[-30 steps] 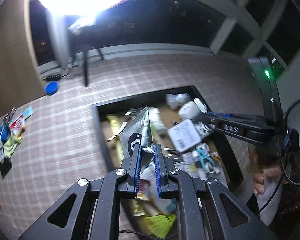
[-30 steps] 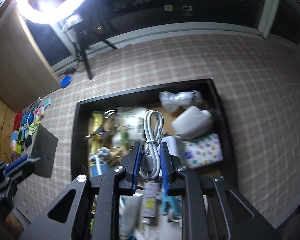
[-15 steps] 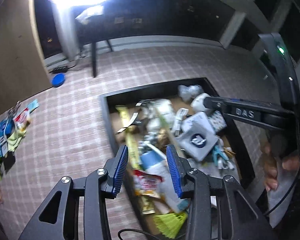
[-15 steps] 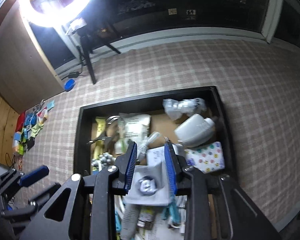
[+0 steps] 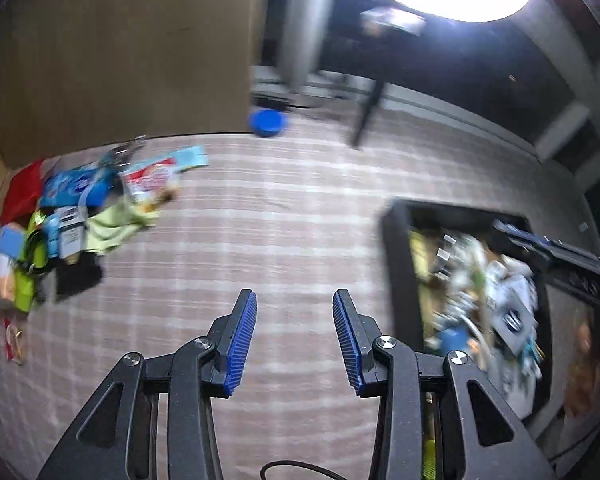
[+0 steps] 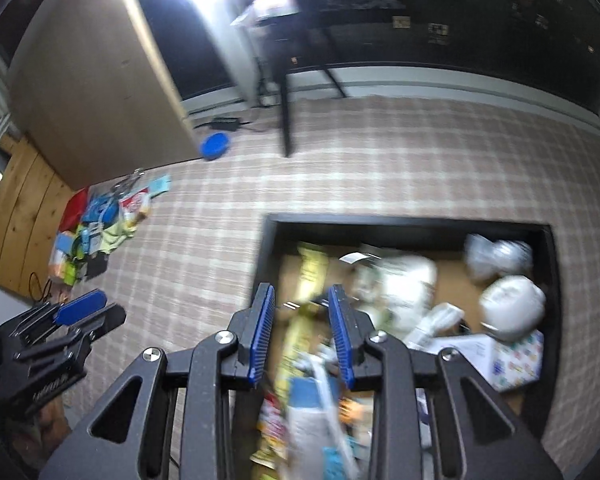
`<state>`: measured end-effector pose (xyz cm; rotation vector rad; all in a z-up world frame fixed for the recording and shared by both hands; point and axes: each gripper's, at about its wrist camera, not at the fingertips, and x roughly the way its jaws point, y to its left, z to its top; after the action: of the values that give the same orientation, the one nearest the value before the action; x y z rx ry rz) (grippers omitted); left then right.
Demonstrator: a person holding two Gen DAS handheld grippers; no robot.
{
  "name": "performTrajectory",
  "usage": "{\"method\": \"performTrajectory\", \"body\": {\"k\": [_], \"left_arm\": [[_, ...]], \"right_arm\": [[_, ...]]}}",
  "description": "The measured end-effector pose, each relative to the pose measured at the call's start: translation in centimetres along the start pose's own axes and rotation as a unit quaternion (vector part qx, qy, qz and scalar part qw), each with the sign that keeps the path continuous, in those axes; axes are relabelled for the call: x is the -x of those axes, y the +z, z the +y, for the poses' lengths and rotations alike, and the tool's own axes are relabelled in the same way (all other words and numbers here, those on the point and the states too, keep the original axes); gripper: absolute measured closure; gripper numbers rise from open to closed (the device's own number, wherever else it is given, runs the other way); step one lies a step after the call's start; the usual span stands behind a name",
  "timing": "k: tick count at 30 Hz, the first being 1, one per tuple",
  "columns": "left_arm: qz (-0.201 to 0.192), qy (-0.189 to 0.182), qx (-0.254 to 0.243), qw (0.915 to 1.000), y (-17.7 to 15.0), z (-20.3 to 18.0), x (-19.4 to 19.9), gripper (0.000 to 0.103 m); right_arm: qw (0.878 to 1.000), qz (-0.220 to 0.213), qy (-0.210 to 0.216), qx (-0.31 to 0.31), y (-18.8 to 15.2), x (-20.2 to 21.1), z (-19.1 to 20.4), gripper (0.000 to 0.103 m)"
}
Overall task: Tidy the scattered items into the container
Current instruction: 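Carry the pouch and cable to the tray and release both, then move both tools toward the coffee-mate sachet and green cloth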
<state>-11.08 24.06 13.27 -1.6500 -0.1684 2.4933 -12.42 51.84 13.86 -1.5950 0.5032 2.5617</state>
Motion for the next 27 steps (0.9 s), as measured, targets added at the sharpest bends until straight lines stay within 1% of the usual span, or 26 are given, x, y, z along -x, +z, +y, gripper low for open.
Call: {"method": "performTrajectory", "body": {"k": [3, 6, 9, 11, 14, 17, 19, 25, 27], "left_arm": [[-0.001, 0.017, 0.034, 0.9993, 1.1, 4.8, -1.2, 0.073], [0.005, 0.032, 0.048, 0.9983, 2.3, 8.9, -2.5, 0.073], [0.014, 0.042, 0.045, 0.998, 3.3, 11.8, -3.8, 0.073], [0.019, 0.049, 0.051, 0.9973, 4.0, 13.5, -4.6, 0.072], [0.028, 0.038, 0.07, 0.9964, 4.9, 15.8, -5.5, 0.072], [0.037, 0.024, 0.082, 0.9957, 5.7, 17.2, -6.5, 0.072], [0.042, 0.021, 0.085, 0.9953, 6.1, 17.6, -7.1, 0.072], [0.047, 0.014, 0.081, 0.9955, 7.2, 17.9, -8.9, 0.072], [0.052, 0.007, 0.086, 0.9949, 7.6, 18.0, -9.7, 0.072]], "right_arm": [[1.0, 0.006, 0.013, 0.023, 1.5, -1.9, 3.3, 0.075], [0.999, 0.01, 0.027, 0.042, 3.0, -4.1, 6.4, 0.075], [0.998, 0.02, 0.041, 0.054, 4.2, -6.3, 9.2, 0.075], [0.997, 0.027, 0.048, 0.061, 5.0, -7.6, 10.8, 0.075], [0.996, 0.033, 0.055, 0.069, 6.1, -9.5, 12.9, 0.075], [0.994, 0.044, 0.057, 0.081, 7.1, -11.3, 15.0, 0.075], [0.993, 0.05, 0.059, 0.087, 7.7, -12.6, 16.3, 0.075], [0.991, 0.076, 0.07, 0.087, 8.9, -16.3, 18.9, 0.075], [0.99, 0.081, 0.072, 0.089, 9.2, -17.3, 19.7, 0.075]]}}
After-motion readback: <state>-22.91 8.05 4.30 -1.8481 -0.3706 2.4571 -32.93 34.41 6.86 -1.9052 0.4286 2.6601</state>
